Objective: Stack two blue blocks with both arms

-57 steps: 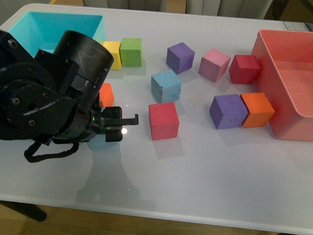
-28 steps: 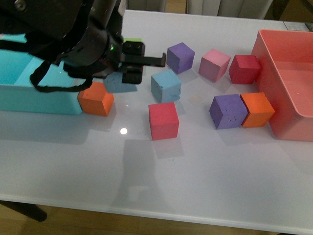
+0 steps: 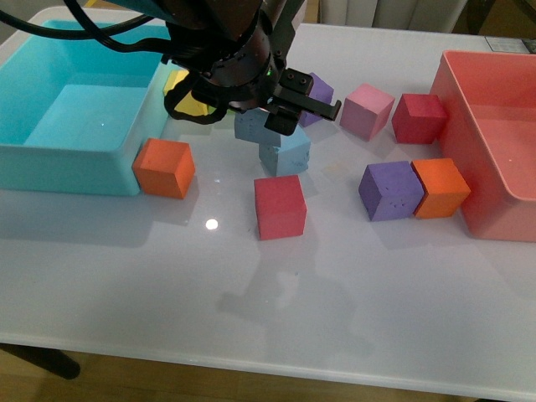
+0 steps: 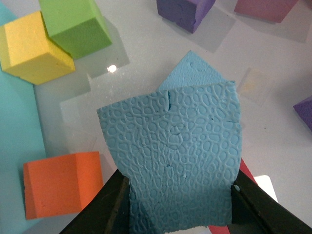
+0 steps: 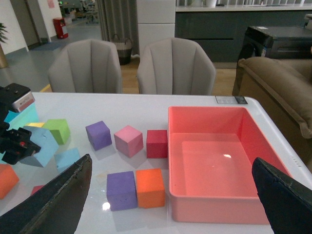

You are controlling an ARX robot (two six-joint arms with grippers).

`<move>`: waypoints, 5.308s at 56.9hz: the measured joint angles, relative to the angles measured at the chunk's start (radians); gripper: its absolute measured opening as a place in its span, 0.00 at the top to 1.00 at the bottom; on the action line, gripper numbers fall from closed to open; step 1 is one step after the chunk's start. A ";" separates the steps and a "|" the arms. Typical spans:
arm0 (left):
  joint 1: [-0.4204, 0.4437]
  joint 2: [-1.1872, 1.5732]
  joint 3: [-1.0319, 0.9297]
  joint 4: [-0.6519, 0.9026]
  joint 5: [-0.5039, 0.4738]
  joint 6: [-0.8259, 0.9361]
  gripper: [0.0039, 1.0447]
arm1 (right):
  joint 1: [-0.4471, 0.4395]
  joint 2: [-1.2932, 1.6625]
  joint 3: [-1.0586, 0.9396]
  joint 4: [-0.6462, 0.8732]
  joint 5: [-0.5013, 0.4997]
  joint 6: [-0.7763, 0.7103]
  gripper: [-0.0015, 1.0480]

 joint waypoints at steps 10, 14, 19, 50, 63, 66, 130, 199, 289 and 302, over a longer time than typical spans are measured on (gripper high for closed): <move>0.000 0.056 0.081 -0.030 0.008 0.044 0.62 | 0.000 0.000 0.000 0.000 0.000 0.000 0.09; 0.000 0.078 0.107 -0.035 0.014 0.056 0.62 | 0.000 0.000 0.000 0.000 0.000 0.000 0.09; 0.001 0.100 0.132 -0.043 0.021 0.071 0.62 | 0.000 0.000 0.000 0.000 0.000 0.000 0.09; 0.000 0.208 0.251 -0.082 0.031 0.106 0.62 | 0.000 0.000 0.000 0.000 0.000 0.000 0.09; -0.002 0.226 0.286 -0.094 0.029 0.109 0.62 | 0.000 0.000 0.000 0.000 0.000 0.000 0.09; -0.003 0.229 0.287 -0.094 0.030 0.109 0.59 | 0.000 0.000 0.000 0.000 0.000 0.000 0.09; 0.039 -0.241 -0.334 0.156 0.072 0.114 0.08 | 0.000 0.000 0.000 0.000 0.000 0.000 0.09; 0.407 -1.226 -1.366 0.953 0.046 0.026 0.99 | 0.000 -0.001 0.000 -0.002 0.002 0.000 0.09; 0.522 -2.145 -1.418 0.088 0.164 0.026 0.99 | 0.000 -0.001 0.000 -0.002 0.002 0.000 0.09; 0.522 -2.236 -1.418 0.022 0.163 0.026 0.99 | 0.000 -0.001 0.000 -0.002 0.002 0.000 0.09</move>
